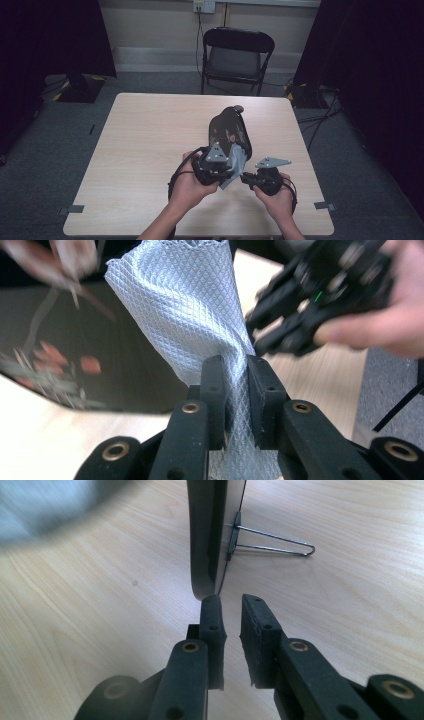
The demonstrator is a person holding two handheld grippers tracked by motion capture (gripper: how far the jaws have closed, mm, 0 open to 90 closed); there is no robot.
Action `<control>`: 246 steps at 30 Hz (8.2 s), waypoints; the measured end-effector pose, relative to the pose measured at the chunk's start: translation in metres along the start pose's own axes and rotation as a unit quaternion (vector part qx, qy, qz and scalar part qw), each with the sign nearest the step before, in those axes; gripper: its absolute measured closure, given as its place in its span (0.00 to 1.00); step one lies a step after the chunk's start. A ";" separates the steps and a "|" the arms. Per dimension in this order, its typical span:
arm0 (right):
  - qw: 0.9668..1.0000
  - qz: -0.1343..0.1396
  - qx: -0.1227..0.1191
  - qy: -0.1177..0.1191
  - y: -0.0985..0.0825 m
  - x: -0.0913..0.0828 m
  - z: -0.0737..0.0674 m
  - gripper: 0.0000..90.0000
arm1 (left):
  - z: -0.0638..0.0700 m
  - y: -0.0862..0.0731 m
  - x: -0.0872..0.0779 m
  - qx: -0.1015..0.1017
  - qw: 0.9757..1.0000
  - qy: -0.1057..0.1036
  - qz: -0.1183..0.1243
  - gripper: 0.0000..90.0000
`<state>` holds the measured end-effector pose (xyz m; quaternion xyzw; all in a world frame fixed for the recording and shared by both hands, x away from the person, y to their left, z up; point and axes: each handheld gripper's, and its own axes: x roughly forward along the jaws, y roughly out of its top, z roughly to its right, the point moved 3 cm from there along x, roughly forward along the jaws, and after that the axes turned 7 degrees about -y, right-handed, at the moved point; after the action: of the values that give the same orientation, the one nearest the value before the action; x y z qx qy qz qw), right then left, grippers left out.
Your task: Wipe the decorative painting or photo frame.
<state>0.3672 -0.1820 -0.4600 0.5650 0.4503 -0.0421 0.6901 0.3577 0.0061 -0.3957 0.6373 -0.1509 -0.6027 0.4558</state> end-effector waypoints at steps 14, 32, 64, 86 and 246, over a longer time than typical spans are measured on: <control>1.000 0.005 0.002 -0.009 0.000 -0.002 0.004 0.87 | -0.024 -0.055 0.040 -0.053 0.996 -0.005 -0.069 0.88; 1.000 0.011 0.004 -0.011 0.001 -0.004 0.006 0.86 | -0.021 -0.076 0.047 -0.062 0.993 -0.017 -0.098 0.88; 0.999 0.020 0.026 -0.025 -0.002 -0.015 0.020 0.85 | -0.022 -0.055 0.072 -0.049 0.993 -0.020 -0.106 0.88; 0.998 0.025 0.035 -0.051 -0.006 -0.025 0.031 0.77 | -0.013 0.004 0.022 0.000 0.998 -0.009 -0.062 0.89; 0.999 0.024 0.033 -0.005 -0.014 -0.020 0.016 0.88 | -0.118 -0.022 0.007 -0.133 0.976 0.155 -0.072 0.89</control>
<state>0.3568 -0.2089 -0.4579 0.5982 0.4313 -0.0433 0.6740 0.4585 0.0599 -0.4341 0.6656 0.0493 -0.5429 0.5097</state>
